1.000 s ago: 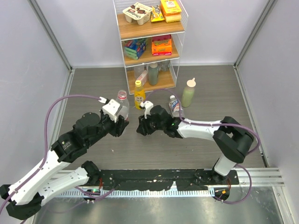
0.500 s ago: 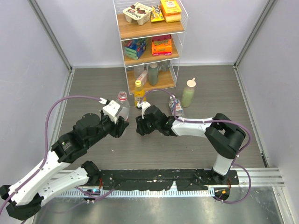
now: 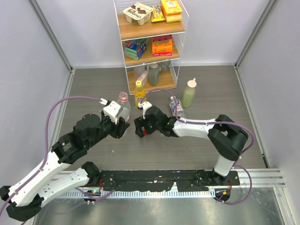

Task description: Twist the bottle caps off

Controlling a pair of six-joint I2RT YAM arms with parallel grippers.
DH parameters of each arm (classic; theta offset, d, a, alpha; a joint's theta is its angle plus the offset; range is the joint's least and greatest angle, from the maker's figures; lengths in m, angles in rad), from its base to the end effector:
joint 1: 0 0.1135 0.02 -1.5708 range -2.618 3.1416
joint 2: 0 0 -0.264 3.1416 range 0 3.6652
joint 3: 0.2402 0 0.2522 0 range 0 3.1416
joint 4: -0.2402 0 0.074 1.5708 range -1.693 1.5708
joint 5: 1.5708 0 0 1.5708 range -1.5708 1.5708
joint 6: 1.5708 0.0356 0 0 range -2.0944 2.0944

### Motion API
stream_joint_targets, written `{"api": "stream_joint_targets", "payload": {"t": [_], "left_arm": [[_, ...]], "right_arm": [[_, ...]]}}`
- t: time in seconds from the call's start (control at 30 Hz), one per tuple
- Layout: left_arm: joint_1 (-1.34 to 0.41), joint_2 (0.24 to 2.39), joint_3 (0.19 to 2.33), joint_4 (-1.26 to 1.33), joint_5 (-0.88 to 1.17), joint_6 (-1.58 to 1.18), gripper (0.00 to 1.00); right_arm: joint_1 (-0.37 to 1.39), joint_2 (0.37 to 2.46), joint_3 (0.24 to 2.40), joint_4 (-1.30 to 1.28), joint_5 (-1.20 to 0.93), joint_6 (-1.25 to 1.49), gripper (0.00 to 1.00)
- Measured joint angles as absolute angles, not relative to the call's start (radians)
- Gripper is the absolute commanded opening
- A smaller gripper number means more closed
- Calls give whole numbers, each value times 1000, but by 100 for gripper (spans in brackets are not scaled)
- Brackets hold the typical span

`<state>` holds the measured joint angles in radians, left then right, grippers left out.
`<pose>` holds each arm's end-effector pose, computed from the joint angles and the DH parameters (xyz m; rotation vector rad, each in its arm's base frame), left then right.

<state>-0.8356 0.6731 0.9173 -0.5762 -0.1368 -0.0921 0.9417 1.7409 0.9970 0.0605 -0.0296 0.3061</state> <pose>0.0975 -0.1006 0.3599 0.6128 1.8311 -0.4970 0.2172 0.3002 0.1828 -0.7500 2.2271 0.6807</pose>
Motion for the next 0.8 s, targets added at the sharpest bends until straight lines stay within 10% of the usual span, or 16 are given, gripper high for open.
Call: {"api": "stream_joint_targets", "payload": {"t": [0.27, 0.8], "left_arm": [[-836, 684, 917, -576, -138, -92, 1], [-835, 716, 913, -578, -51, -71, 0]], "right_arm": [[941, 1627, 991, 7, 3, 284, 100], [755, 1118, 882, 83, -279, 303, 98]]}}
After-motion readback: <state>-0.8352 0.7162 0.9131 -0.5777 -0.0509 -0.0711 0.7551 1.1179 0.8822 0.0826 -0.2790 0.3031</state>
